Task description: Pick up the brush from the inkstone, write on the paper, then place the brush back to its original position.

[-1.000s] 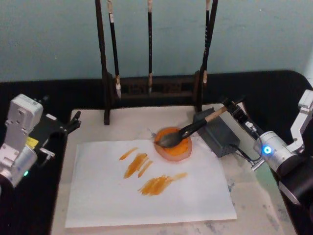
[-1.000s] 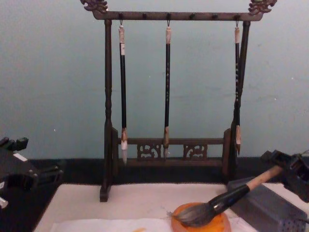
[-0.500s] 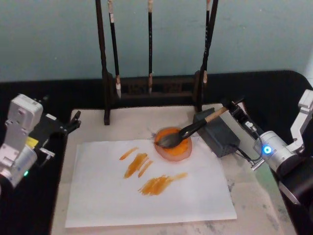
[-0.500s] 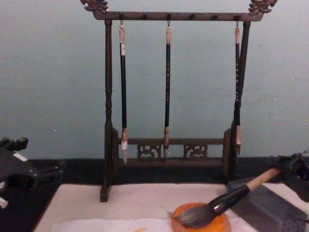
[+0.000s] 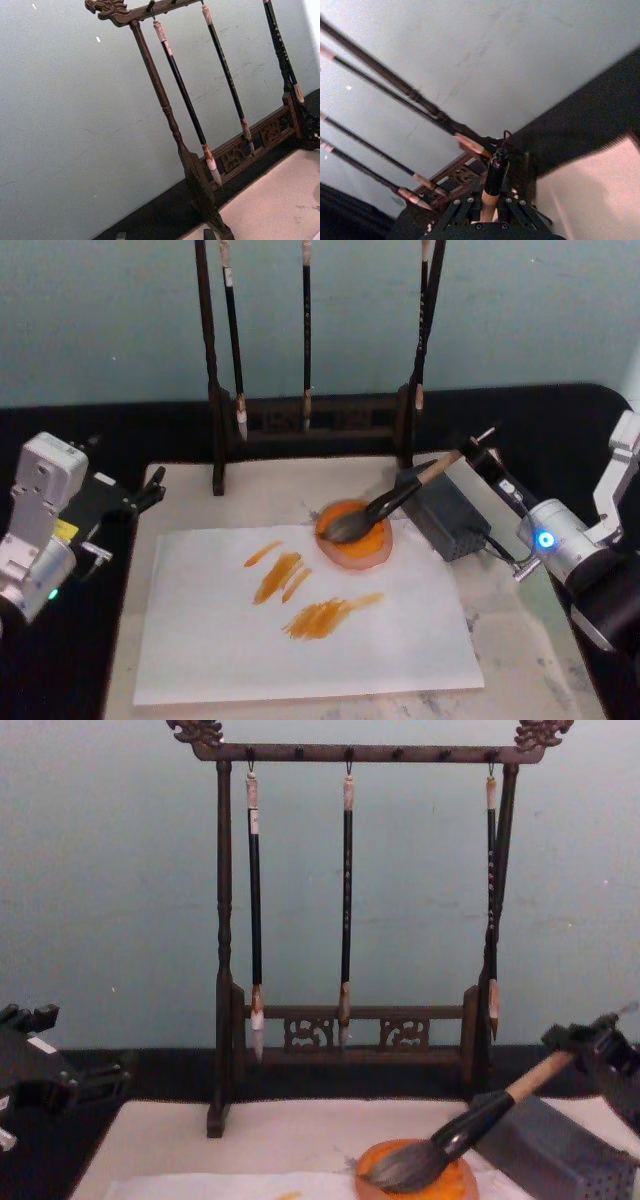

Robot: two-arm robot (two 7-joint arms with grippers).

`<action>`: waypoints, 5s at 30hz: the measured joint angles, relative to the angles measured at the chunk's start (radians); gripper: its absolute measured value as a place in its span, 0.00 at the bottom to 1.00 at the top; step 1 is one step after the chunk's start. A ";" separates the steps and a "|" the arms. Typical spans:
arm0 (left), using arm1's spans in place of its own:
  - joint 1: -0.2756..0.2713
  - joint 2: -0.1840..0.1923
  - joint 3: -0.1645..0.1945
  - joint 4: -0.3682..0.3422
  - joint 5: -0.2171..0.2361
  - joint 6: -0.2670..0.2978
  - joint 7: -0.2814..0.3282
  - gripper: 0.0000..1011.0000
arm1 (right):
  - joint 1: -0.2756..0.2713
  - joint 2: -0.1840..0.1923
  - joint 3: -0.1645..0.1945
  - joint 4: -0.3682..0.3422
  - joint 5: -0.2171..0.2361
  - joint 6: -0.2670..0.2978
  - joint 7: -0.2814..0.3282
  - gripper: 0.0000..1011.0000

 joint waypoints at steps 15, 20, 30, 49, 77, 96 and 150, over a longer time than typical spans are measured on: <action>0.000 0.000 0.000 0.000 0.000 0.000 0.000 0.99 | -0.015 0.100 -0.080 -0.218 -0.231 -0.042 -0.063 0.18; 0.000 0.000 0.000 0.000 0.000 0.000 0.000 0.99 | -0.022 0.132 -0.091 -0.284 -0.300 -0.049 -0.073 0.18; 0.000 0.000 0.000 0.000 0.000 0.000 0.000 0.99 | -0.027 0.162 -0.095 -0.384 -0.377 -0.065 -0.054 0.17; 0.000 0.000 0.000 0.000 0.000 0.000 0.000 0.99 | -0.025 0.243 -0.142 -0.585 -0.573 -0.022 -0.021 0.17; 0.000 0.000 0.000 0.000 0.000 0.000 0.000 0.99 | -0.101 0.281 -0.100 -0.715 -0.521 0.083 0.072 0.17; 0.000 0.000 0.000 0.000 0.000 0.000 0.000 0.99 | -0.196 0.289 -0.173 -0.750 -0.576 0.046 0.044 0.17; 0.000 0.000 0.000 0.000 0.000 0.000 0.000 0.99 | -0.179 0.200 -0.093 -0.680 -0.628 0.024 0.085 0.17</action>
